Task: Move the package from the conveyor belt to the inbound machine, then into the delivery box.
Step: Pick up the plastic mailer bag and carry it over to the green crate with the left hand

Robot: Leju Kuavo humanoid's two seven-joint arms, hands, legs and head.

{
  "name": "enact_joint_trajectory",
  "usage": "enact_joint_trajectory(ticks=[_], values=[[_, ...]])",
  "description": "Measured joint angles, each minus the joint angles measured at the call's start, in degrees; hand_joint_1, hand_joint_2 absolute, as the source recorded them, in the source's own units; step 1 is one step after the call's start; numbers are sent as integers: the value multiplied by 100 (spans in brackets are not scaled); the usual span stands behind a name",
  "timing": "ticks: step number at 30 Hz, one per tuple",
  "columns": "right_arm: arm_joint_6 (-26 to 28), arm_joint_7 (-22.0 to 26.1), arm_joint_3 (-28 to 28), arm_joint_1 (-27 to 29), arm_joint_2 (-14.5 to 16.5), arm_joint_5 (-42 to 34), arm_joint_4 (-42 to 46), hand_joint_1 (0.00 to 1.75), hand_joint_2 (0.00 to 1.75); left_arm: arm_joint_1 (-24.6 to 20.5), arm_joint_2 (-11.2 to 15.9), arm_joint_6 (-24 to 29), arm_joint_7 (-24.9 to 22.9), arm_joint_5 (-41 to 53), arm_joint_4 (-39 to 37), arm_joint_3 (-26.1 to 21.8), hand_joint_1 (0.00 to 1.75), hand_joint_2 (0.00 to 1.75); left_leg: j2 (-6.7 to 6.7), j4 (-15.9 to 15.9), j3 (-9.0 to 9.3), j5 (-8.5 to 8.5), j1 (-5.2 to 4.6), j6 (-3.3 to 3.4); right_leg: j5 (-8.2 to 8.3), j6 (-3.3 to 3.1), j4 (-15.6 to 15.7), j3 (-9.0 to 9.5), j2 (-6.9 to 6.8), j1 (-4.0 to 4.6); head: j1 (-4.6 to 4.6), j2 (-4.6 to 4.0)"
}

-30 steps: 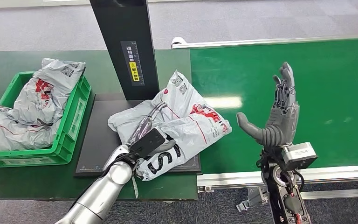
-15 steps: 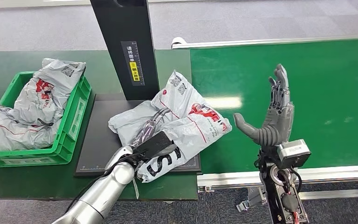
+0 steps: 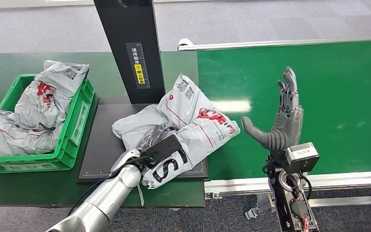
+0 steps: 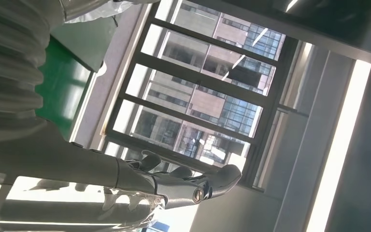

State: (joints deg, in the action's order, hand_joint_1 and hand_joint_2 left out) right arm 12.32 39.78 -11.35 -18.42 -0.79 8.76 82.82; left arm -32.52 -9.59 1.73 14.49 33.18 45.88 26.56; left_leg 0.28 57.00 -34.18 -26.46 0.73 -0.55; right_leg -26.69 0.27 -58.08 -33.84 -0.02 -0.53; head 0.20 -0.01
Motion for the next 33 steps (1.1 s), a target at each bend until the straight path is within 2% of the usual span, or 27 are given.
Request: enact_joint_trajectory(ticks=[6,10,17,22,25,27,30,33], values=[[-16,-22,130,31,50,127,28,0,175,-83,-86,-41,120,-100,-143,0,173,175,0,0,0,0,0,0,0,0,0,0,0,0,1,-1],[-83,-32,256,143,77,204,107,0,175,-84,-109,-69,273,-290,-167,0,166,175,0,0,0,0,0,0,0,0,0,0,0,0,1,-1],[-138,-20,389,275,111,275,193,0,175,-11,-105,-107,276,-317,-118,0,160,175,0,0,-1,-1,0,0,0,0,0,0,0,0,0,0],[-139,-20,422,282,131,285,197,0,175,6,-105,-106,276,-326,-115,-2,173,175,0,0,0,0,0,0,0,0,0,1,0,0,1,0],[-139,-20,441,300,134,290,210,0,175,62,-103,-92,462,-531,-44,-58,175,175,1,0,-1,0,0,0,0,0,0,0,0,0,1,-1],[-136,-19,456,338,134,291,245,0,175,169,-92,132,787,-716,136,-164,175,175,1,0,-2,-1,0,0,0,0,0,-1,0,0,2,-1],[-120,-18,500,416,132,279,314,0,175,370,-57,938,1263,-821,598,-369,175,175,0,-1,-4,-1,0,0,-1,0,0,-2,0,0,1,-1],[-150,-14,556,485,131,117,358,0,175,547,-3,1638,1517,-870,1058,-590,175,175,1,-2,-4,-2,1,0,-3,0,0,-3,0,1,1,-1]])
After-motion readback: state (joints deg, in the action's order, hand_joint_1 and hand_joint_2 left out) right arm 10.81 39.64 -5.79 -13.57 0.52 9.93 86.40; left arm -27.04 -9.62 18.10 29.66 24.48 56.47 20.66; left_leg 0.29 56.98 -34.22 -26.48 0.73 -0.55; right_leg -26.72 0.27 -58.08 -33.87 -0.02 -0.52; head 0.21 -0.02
